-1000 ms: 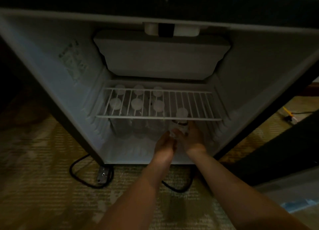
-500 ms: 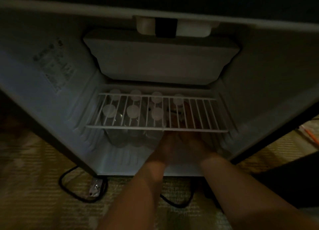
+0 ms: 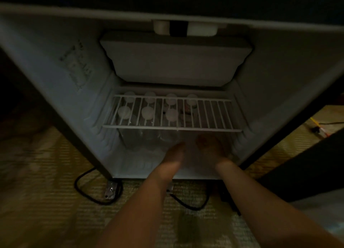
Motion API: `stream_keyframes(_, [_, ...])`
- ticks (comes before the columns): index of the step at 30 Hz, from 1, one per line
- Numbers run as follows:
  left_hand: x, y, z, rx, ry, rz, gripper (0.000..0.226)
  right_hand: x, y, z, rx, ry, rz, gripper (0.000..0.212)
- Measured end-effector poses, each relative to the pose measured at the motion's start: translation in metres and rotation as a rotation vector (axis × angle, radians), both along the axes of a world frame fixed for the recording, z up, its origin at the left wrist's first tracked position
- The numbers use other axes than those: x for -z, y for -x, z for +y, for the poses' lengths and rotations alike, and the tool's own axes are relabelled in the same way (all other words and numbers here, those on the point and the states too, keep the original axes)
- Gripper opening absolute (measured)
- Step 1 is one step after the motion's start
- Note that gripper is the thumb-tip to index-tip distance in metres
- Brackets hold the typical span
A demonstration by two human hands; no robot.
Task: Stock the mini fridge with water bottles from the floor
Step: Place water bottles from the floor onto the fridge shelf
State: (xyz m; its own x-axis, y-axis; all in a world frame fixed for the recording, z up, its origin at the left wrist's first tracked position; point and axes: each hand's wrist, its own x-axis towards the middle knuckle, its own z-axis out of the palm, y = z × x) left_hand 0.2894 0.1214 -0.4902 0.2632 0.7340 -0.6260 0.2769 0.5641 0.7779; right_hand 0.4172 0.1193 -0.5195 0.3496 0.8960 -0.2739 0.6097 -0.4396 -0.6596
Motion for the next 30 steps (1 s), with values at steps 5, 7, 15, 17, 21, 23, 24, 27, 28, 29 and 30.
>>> stream_keyframes(5, [-0.010, 0.036, -0.028, 0.305, -0.033, 0.198, 0.031, -0.029, 0.016, -0.027, -0.107, 0.125, 0.045, 0.020])
stream_keyframes(7, [-0.022, 0.050, -0.036, 0.384, -0.091, 0.318, 0.042, -0.045, 0.027, -0.040, -0.163, 0.122, 0.028, 0.020])
stream_keyframes(15, [-0.093, 0.109, -0.069, 0.489, -0.157, 0.521, 0.048, -0.133, 0.077, -0.085, -0.377, 0.060, -0.055, 0.019])
stream_keyframes(17, [-0.117, 0.124, -0.074, 0.464, -0.166, 0.529, 0.049, -0.161, 0.090, -0.092, -0.451, 0.048, -0.080, 0.020])
stream_keyframes(21, [-0.175, 0.152, -0.085, 0.378, -0.217, 0.513, 0.045, -0.216, 0.114, -0.107, -0.571, 0.057, -0.141, 0.024])
stream_keyframes(23, [-0.208, 0.172, -0.099, 0.336, -0.249, 0.525, 0.044, -0.246, 0.132, -0.121, -0.658, 0.053, -0.226, 0.027])
stream_keyframes(24, [-0.220, 0.178, -0.103, 0.326, -0.269, 0.528, 0.043, -0.257, 0.139, -0.126, -0.691, 0.051, -0.262, 0.028])
stream_keyframes(27, [-0.263, 0.214, -0.134, 0.317, -0.307, 0.586, 0.041, -0.291, 0.170, -0.149, -0.764, 0.044, -0.282, 0.027])
stream_keyframes(28, [-0.273, 0.226, -0.143, 0.314, -0.320, 0.601, 0.042, -0.301, 0.181, -0.156, -0.785, 0.037, -0.283, 0.027])
stream_keyframes(29, [-0.283, 0.242, -0.155, 0.303, -0.323, 0.616, 0.042, -0.310, 0.194, -0.163, -0.802, 0.029, -0.277, 0.027])
stream_keyframes(30, [-0.290, 0.259, -0.166, 0.281, -0.333, 0.621, 0.042, -0.320, 0.208, -0.170, -0.817, 0.016, -0.266, 0.028])
